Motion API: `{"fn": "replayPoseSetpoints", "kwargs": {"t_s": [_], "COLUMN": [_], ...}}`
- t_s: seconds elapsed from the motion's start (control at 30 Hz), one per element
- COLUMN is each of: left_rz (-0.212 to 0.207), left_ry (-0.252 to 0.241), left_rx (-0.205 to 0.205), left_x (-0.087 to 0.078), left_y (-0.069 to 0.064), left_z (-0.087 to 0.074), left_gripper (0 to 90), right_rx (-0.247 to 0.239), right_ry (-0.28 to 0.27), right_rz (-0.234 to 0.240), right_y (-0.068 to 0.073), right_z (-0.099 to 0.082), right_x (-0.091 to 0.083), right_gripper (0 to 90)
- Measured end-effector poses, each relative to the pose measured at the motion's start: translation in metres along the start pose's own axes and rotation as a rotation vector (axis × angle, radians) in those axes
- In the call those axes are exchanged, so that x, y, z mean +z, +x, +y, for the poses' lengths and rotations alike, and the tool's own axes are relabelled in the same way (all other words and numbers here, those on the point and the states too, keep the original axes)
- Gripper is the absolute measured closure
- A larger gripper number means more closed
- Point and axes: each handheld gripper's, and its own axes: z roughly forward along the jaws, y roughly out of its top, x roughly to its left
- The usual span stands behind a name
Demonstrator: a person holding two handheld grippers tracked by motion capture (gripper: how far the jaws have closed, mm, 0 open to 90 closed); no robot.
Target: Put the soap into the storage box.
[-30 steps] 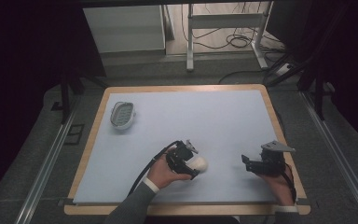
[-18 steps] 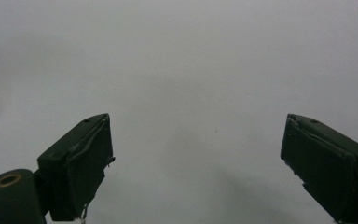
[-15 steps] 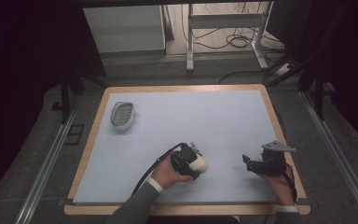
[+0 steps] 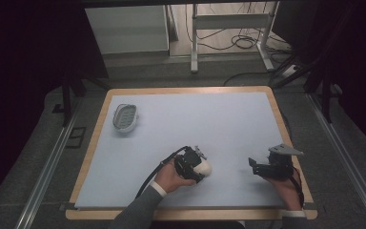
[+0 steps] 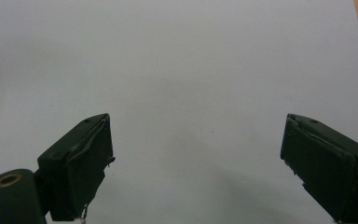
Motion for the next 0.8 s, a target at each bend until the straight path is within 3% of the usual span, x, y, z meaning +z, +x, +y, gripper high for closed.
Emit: {"fn": "replayPoseSetpoints", "kwargs": {"t_s": [0.33,0.8], "left_rz": [-0.012,-0.020], "left_ry": [0.004,-0.032], "left_rx": [0.008,-0.003], "left_x": [-0.004,-0.017], "left_y": [0.003,0.009], "left_z": [-0.001,-0.003], "left_gripper": [49.3,49.3], "right_rx": [0.008,0.009], "right_ry": [-0.001,0.001], "right_rz": [-0.005,-0.007], "right_y": [-0.002,-0.002], "right_z": [0.000,-0.001], "right_x": [0.000,0.000], "right_gripper": [8.9,8.9]}}
